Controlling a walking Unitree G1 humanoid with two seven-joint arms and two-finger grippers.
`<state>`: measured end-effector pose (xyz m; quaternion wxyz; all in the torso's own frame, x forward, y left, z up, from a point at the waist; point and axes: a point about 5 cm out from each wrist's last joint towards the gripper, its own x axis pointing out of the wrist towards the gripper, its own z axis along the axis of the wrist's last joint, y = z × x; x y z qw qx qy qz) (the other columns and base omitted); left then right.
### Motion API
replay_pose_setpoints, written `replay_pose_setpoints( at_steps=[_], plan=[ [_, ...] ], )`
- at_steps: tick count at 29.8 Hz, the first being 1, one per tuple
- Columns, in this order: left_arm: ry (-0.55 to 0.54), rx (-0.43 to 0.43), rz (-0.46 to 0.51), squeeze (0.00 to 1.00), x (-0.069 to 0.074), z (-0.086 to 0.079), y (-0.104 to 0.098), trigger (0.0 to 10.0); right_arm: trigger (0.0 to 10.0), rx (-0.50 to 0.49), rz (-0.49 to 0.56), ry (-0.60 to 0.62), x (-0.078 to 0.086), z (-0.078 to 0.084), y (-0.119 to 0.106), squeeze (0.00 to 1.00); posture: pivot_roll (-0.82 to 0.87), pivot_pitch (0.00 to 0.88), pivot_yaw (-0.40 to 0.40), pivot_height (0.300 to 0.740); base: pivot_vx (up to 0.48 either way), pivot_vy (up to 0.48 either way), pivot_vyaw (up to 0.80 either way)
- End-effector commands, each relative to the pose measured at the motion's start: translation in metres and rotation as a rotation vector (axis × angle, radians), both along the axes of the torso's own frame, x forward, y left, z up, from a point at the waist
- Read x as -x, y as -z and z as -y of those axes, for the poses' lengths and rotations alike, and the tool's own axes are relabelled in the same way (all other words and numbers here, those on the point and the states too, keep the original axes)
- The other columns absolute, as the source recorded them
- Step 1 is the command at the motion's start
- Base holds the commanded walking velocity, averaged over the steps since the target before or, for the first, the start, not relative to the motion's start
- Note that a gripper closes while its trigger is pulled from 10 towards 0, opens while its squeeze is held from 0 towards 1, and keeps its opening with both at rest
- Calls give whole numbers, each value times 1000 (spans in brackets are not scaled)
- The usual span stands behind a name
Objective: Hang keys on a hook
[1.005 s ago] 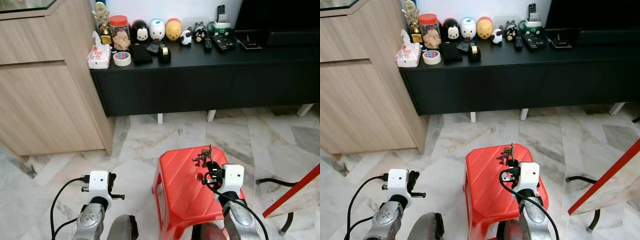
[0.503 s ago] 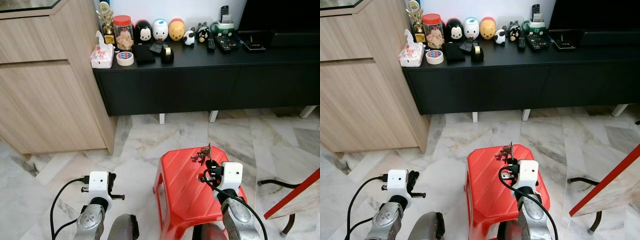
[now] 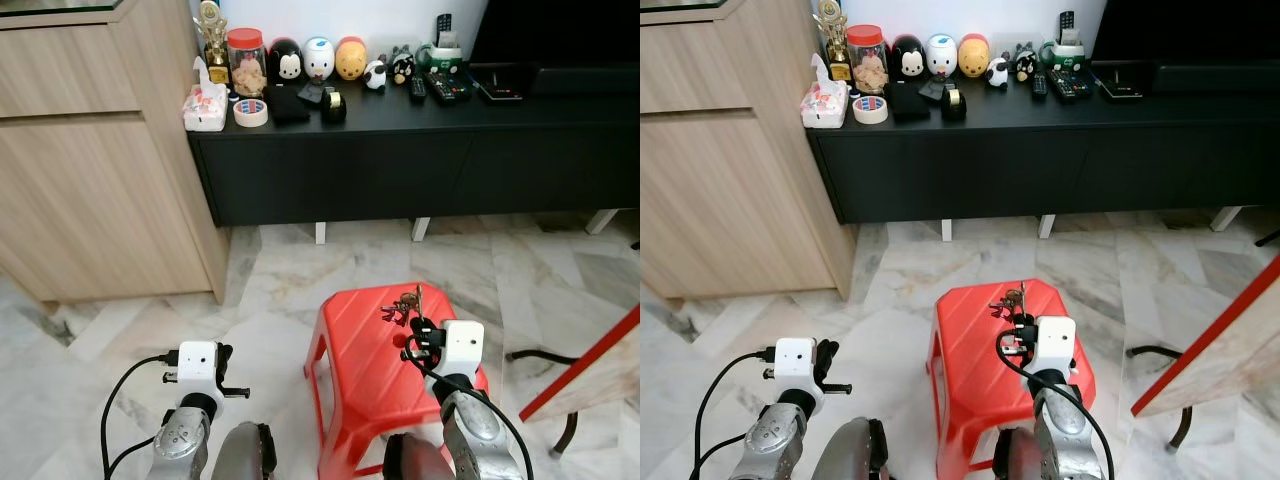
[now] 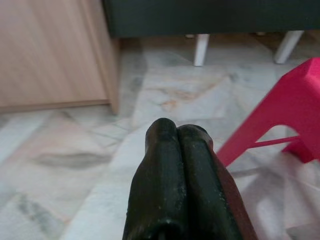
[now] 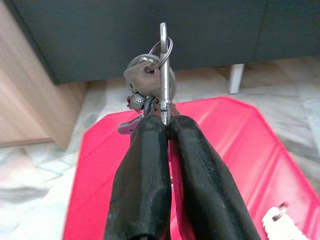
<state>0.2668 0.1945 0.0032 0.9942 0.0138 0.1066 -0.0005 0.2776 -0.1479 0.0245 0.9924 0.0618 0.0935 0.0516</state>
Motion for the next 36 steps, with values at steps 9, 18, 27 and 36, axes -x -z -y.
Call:
replay_pose_setpoints(
  at_steps=[9, 18, 27, 36],
  plan=[
    [9, -11, -52, 0, 8, -4, 9, 10000, 10000, -15, 17, 16, -1, 2, -1, 0, 9, 10, -3, 613, -137, 0, 0],
    [15, -13, -59, 0, 8, -3, 10, 10000, 10000, 65, -96, 49, 0, 8, 12, 0, 9, 0, -3, 663, 0, 0, 0],
    [11, -12, -58, 0, 8, -3, 10, 10000, 10000, 89, -101, 59, -1, 15, 12, 0, 8, 26, -11, 708, 0, 0, 0],
    [2, -5, -73, 0, 11, -2, 14, 10000, 10000, 150, -143, 26, 19, 21, 21, 0, 1, 35, -20, 740, 0, 0, 0]
  ],
)
